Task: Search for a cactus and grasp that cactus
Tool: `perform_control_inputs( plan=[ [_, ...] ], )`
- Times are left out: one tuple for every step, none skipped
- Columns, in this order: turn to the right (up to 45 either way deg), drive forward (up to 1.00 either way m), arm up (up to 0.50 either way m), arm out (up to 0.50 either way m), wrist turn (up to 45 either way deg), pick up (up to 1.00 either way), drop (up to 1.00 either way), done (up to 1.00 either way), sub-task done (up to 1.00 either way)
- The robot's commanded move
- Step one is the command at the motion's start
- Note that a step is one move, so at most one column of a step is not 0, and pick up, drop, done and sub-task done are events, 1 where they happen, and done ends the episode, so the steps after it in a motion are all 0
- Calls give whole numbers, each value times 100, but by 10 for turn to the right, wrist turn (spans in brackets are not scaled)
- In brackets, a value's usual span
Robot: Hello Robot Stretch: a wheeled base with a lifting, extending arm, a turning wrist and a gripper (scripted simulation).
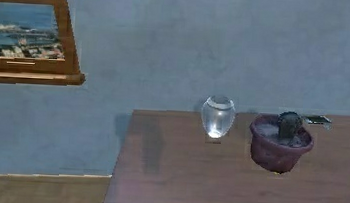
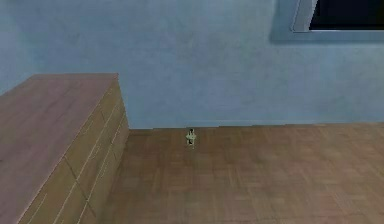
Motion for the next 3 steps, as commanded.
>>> perform_control_inputs(
  plan=[
    [-450,0,0,0,0,0,0,0,0],
    [-120,0,0,0,0,0,0,0,0],
    [450,0,0,0,0,0,0,0,0]
  ],
)
